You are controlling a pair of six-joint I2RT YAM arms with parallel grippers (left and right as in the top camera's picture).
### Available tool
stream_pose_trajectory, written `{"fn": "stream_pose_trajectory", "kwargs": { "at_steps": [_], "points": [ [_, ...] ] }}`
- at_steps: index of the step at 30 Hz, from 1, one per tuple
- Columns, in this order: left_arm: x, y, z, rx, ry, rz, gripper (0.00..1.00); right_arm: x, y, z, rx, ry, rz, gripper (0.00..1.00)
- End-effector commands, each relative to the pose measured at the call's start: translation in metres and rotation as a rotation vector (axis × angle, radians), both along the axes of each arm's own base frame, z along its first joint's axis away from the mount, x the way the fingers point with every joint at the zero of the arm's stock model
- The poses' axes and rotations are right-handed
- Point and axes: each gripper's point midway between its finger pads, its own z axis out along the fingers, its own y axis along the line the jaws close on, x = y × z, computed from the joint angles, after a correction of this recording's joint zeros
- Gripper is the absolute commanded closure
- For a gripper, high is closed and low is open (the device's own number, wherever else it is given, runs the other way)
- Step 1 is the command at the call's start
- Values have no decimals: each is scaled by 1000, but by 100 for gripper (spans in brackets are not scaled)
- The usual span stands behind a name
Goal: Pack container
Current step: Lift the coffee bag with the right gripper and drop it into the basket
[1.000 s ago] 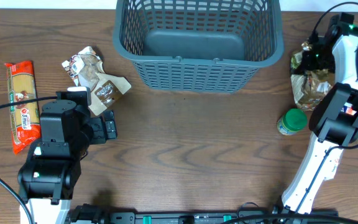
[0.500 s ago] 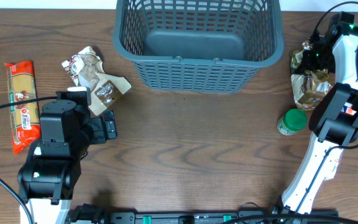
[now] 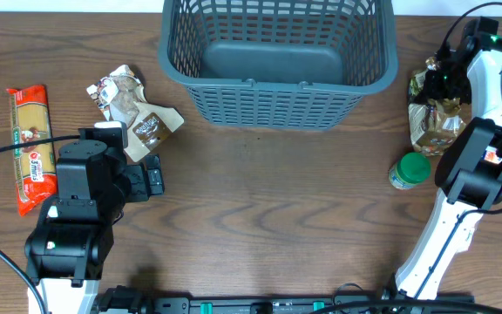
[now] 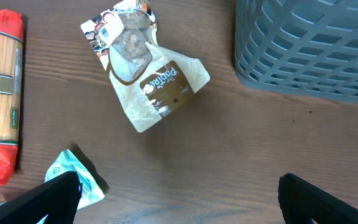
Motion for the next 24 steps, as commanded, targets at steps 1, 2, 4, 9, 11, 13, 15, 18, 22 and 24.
{"fn": "stream_pose_trajectory", "kwargs": {
  "at_steps": [1,2,4,9,11,13,15,18,22,24],
  "points": [
    [2,1,8,20,-20,-8,2,10,1,81,-76,-164,-21,99],
    [2,1,8,20,-20,-8,2,11,0,93,-89,-191,-24,99],
    [2,1,8,20,-20,-8,2,10,0,114,-102,-234,-24,99],
    [2,1,8,20,-20,-8,2,9,7,180,-145,-386,-16,99],
    [3,1,8,20,-21,-8,2,10,14,208,-166,-459,2,99],
    [2,1,8,20,-20,-8,2,11,25,247,-198,-560,38,99],
    [2,1,8,20,-20,-8,2,10,42,289,-231,-676,83,99],
    [2,1,8,20,-20,-8,2,9,73,346,-277,-840,176,99],
    [2,1,8,19,-20,-8,2,5,132,392,-365,-969,420,99],
    [2,1,8,19,-20,-8,2,4,161,400,-399,-995,539,99]
  ]
}}
